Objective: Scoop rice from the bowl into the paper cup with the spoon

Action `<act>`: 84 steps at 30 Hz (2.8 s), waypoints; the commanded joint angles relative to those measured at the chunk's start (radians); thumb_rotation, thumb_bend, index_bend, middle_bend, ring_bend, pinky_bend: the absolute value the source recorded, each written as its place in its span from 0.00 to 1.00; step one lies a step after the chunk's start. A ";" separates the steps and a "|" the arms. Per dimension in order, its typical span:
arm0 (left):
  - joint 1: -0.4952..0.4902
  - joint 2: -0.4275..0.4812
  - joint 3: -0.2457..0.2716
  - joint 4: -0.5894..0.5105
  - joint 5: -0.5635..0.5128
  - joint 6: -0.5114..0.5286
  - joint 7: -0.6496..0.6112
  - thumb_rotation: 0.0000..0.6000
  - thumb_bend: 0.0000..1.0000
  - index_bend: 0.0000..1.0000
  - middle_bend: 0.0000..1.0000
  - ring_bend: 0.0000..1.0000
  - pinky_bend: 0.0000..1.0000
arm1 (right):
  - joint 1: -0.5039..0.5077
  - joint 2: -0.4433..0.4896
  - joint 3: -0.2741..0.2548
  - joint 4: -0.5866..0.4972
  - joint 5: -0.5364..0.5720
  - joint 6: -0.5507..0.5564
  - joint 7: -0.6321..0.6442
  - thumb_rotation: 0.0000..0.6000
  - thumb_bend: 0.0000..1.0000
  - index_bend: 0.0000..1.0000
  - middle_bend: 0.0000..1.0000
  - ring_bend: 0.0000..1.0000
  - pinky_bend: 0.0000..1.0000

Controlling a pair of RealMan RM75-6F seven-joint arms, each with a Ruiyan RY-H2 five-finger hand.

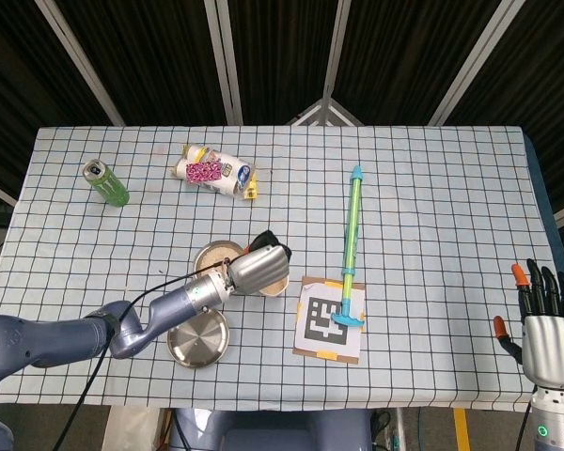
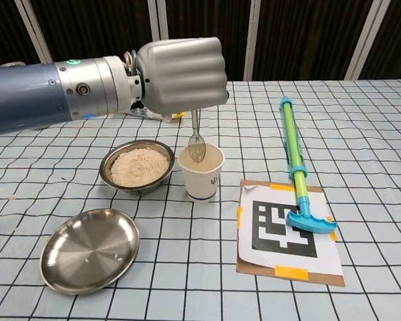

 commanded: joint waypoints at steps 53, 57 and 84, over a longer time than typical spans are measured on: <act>0.457 0.126 -0.025 -0.610 -0.729 0.125 -0.203 1.00 0.40 0.60 1.00 1.00 1.00 | 0.002 0.004 0.001 -0.008 0.009 -0.011 -0.012 1.00 0.38 0.00 0.00 0.00 0.00; 0.467 0.133 -0.013 -0.609 -0.721 0.130 -0.216 1.00 0.33 0.59 1.00 1.00 1.00 | 0.002 0.004 0.001 -0.007 0.008 -0.010 -0.010 1.00 0.38 0.00 0.00 0.00 0.00; 0.786 0.363 0.096 -0.493 -0.135 0.498 -0.691 1.00 0.10 0.00 0.00 0.00 0.00 | 0.004 0.009 0.000 -0.009 0.014 -0.020 -0.007 1.00 0.38 0.00 0.00 0.00 0.00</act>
